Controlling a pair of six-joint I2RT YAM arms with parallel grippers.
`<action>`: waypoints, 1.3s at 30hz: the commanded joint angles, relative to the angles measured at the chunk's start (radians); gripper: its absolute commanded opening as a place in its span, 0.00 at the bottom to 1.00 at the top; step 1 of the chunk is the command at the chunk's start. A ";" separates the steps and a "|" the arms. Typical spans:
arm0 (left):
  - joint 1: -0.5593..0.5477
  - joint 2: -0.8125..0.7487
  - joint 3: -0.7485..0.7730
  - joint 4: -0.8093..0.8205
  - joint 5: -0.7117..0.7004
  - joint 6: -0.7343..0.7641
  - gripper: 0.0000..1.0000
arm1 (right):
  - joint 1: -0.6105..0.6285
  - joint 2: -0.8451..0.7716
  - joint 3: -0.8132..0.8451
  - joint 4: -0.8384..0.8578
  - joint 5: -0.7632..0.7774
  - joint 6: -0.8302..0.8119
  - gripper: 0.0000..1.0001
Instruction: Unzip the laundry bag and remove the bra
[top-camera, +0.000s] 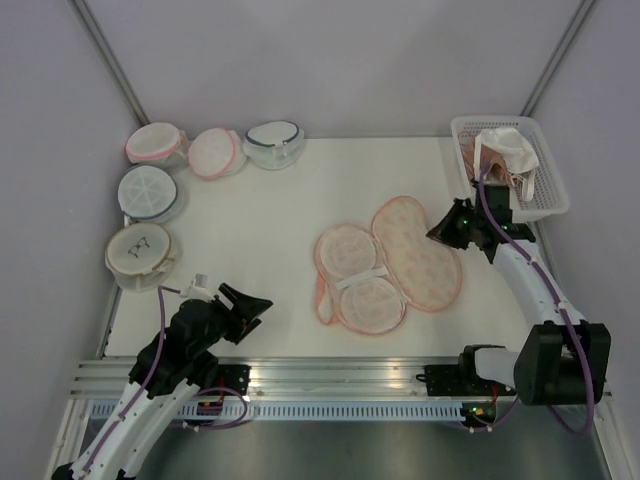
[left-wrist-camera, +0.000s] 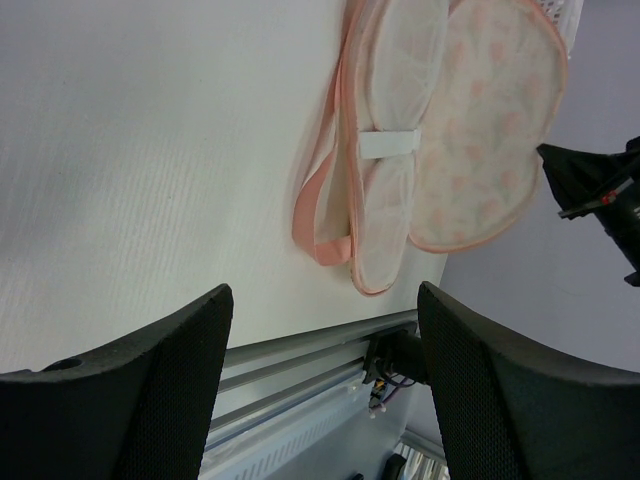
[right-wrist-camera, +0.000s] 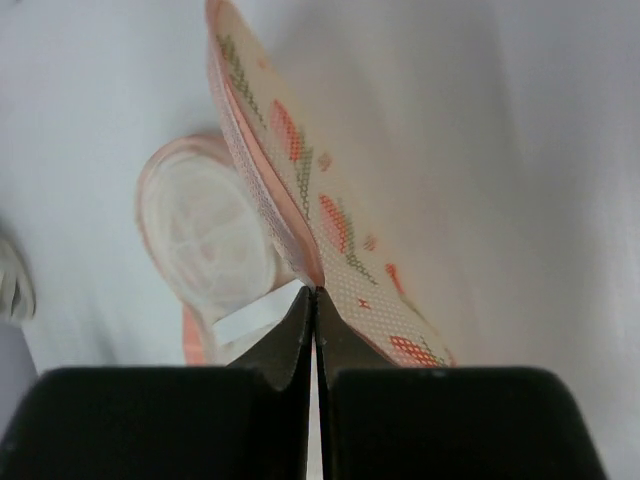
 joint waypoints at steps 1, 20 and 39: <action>0.000 -0.055 0.014 -0.002 0.024 -0.019 0.79 | 0.176 0.036 0.098 0.013 -0.123 0.018 0.00; 0.000 -0.057 0.082 -0.057 -0.022 0.000 0.79 | 0.791 0.136 0.037 0.217 -0.133 0.231 0.70; 0.000 -0.052 0.105 -0.058 -0.031 0.010 0.79 | 0.561 0.197 0.123 0.170 0.171 -0.053 0.64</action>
